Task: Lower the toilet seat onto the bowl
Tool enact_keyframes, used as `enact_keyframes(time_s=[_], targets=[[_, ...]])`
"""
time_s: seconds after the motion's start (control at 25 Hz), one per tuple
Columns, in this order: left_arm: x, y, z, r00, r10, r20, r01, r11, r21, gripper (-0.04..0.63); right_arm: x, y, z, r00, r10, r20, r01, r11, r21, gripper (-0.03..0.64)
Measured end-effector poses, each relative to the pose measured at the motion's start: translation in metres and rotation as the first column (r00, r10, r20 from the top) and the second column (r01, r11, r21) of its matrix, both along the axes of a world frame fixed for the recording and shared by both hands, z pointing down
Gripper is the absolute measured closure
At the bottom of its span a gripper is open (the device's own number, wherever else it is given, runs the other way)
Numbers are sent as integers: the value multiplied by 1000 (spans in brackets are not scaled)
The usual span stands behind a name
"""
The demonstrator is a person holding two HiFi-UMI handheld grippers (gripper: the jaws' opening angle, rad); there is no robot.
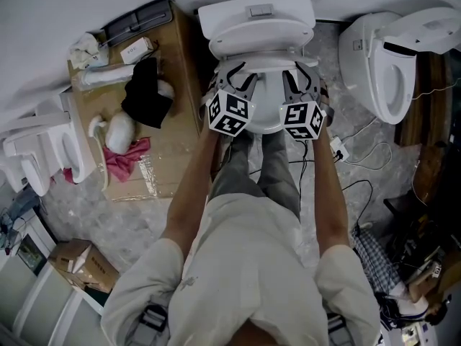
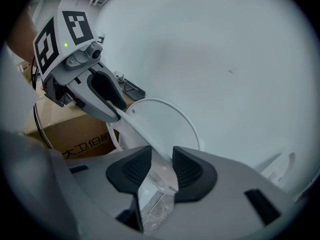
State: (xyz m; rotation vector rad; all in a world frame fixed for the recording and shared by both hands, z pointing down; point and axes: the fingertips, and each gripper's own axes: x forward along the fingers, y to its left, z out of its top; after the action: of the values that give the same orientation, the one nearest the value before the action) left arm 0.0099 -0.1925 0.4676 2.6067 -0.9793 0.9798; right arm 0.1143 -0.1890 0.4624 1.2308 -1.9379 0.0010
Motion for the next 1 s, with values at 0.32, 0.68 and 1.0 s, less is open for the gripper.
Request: enact_keyframes(time_s=[0.32, 0.68, 1.0], targets=[[4, 21, 5, 1000, 19, -17, -19, 1000, -16, 443, 2, 19, 3, 1000, 12, -7, -12, 1000, -7, 474], [6, 39, 12, 999, 44, -7, -44, 999, -30, 443, 4, 38, 11, 1000, 10, 4, -10, 1000, -16, 469], [8, 50, 16, 1000, 19, -2, -19, 999, -37, 436, 6, 49, 13, 999, -11, 53, 12, 1000, -15, 457]])
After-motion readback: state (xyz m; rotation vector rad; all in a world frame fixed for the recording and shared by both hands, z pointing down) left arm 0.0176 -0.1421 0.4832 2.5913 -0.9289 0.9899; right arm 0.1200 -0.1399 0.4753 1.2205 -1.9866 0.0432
